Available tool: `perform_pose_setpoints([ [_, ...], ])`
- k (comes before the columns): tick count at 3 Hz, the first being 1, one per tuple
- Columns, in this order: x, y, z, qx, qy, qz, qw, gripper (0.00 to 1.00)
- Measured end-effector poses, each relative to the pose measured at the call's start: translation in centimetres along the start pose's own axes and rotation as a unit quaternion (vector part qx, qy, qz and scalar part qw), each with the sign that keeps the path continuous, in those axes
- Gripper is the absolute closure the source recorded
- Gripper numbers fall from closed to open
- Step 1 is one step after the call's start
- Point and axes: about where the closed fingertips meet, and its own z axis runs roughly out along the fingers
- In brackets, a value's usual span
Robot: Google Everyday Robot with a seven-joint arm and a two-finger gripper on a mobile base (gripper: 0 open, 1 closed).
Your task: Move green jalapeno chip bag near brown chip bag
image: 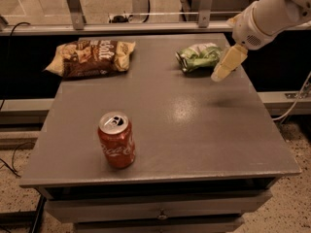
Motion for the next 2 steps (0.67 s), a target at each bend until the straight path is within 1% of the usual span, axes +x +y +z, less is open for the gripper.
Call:
perform_pose_setpoints([
  [1,0.3,-2.7,4.1,0.008,-0.04,0.04,0.9984,0.0],
  [2,0.5,-4.5,7.4,0.009,-0.071,0.077,0.9945,0.0],
])
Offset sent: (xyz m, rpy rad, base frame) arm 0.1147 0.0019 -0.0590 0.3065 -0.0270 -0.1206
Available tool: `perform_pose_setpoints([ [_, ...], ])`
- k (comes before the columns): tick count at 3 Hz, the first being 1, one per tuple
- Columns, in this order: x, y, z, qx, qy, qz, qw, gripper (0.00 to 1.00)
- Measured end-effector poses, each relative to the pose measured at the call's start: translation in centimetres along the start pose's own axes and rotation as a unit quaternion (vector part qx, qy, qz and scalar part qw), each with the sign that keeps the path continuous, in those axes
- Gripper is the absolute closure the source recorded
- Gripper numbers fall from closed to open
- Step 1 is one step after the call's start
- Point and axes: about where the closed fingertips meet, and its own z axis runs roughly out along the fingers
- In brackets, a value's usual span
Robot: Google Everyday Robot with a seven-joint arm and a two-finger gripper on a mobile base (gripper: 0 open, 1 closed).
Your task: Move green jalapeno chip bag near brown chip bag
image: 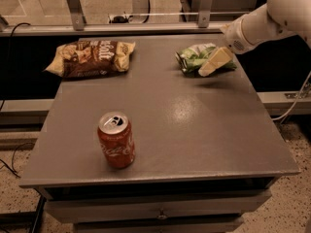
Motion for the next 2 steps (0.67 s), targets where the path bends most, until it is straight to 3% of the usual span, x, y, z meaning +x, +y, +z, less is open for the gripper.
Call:
perform_pose_setpoints([
  [1,0.86,-1.04,2.25,-0.008,-0.012,0.041,0.9991,0.0],
  [2,1.41,-1.26,3.12,-0.019,-0.025,0.071,0.997,0.18],
])
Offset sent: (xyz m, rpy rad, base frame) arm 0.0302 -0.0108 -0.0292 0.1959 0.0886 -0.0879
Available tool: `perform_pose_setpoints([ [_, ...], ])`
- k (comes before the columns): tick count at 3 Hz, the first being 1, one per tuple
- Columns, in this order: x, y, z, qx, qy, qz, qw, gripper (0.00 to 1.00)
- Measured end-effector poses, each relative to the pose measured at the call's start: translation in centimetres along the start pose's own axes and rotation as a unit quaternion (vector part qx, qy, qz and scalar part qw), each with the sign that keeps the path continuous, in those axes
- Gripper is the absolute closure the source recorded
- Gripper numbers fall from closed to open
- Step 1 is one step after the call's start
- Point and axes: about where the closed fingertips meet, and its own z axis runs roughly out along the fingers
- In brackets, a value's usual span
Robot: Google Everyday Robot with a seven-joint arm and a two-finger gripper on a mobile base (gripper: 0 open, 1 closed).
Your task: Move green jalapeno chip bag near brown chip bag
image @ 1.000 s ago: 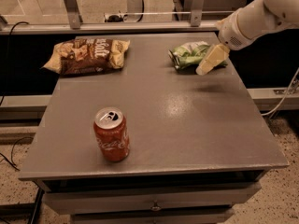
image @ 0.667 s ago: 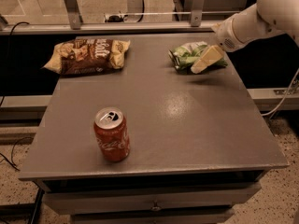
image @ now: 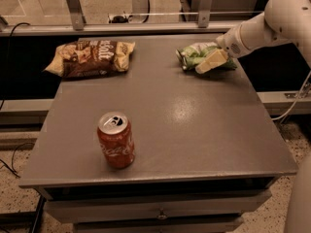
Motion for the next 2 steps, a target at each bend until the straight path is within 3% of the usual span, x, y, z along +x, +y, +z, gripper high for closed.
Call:
perform_pose_setpoints([
  [2,-1.25,1.4,-1.05,-0.02,-0.032,0.002,0.9993,0.64],
])
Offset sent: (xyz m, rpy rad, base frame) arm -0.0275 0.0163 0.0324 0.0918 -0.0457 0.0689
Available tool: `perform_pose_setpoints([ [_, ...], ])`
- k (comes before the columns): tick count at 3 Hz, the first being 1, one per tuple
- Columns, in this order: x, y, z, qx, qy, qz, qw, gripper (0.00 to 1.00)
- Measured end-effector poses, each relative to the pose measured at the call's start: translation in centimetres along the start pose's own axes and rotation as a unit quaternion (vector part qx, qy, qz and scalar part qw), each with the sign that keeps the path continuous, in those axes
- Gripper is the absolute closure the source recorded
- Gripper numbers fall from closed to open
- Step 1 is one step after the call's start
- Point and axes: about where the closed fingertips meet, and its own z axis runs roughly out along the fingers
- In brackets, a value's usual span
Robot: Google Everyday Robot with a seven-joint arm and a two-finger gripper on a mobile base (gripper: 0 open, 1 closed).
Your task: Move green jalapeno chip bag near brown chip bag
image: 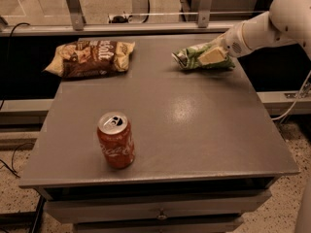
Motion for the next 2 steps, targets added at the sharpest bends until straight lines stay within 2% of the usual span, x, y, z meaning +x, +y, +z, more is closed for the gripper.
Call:
perform_pose_setpoints([
  [1,-1.59,0.8,-1.66,0.005,-0.026,-0.017,0.9995,0.87],
  [2,-1.73,0.98,-1.55,0.003,-0.028,-0.019,0.9994,1.0],
])
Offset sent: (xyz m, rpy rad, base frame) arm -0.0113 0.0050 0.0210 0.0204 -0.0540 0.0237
